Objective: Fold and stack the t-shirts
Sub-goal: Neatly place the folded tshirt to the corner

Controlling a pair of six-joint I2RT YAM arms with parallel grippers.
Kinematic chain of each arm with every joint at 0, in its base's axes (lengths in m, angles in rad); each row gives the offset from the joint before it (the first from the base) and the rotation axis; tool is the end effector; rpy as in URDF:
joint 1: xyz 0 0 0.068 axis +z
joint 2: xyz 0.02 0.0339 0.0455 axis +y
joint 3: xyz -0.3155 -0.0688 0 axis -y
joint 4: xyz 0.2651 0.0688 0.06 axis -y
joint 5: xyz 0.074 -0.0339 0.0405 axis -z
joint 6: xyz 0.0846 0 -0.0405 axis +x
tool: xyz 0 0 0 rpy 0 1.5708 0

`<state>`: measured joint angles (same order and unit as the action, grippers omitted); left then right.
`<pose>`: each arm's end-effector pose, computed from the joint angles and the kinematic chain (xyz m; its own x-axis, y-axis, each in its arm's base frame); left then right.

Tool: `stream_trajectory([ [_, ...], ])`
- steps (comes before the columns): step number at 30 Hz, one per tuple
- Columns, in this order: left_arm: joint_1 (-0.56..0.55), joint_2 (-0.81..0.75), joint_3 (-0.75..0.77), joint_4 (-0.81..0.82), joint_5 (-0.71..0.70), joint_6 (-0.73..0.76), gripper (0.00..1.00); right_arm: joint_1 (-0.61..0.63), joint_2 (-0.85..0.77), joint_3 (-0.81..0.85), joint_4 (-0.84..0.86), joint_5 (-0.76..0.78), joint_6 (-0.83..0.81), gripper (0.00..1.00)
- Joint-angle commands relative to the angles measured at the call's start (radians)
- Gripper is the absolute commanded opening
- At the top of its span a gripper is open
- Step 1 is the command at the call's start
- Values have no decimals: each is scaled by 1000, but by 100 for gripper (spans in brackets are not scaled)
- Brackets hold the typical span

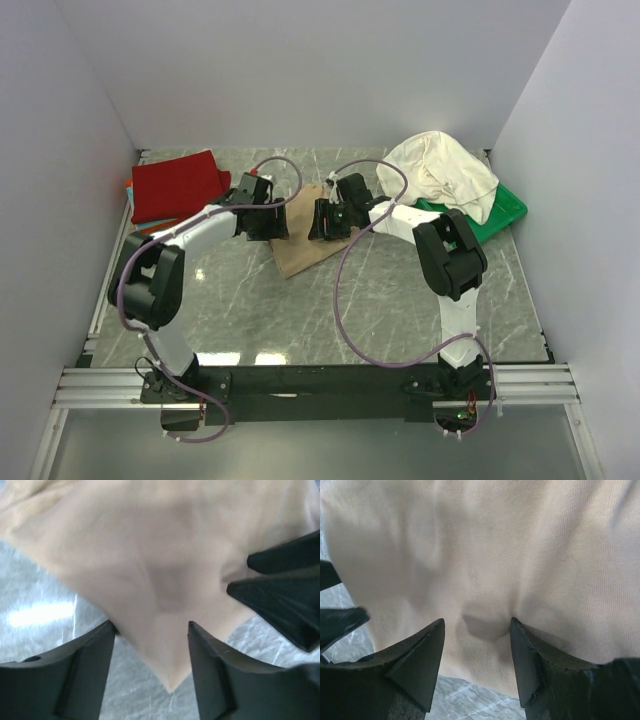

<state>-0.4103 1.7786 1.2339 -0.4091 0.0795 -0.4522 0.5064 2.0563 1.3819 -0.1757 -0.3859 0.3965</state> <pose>0.3958 -0.1795 0.2070 -0.8649 -0.0988 -0.4921 0.0688 0.9479 -0.3111 0.4326 0.2763 0.1594 -0.8635 -0.0698 -0.4995 -0.3611 0.7769 0.5157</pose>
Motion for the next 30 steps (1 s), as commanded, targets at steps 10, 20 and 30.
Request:
stream_trajectory([
  [10, 85, -203, -408, 447, 180, -190, 76, 7, 15, -4, -57, 33, -13, 62],
  [20, 133, -130, -603, 866, 338, -353, 84, 6, 4, -4, -64, 32, -18, 62],
  [30, 128, -9, -691, 1076, 252, -536, 85, 6, 2, -6, -65, 24, -21, 62],
])
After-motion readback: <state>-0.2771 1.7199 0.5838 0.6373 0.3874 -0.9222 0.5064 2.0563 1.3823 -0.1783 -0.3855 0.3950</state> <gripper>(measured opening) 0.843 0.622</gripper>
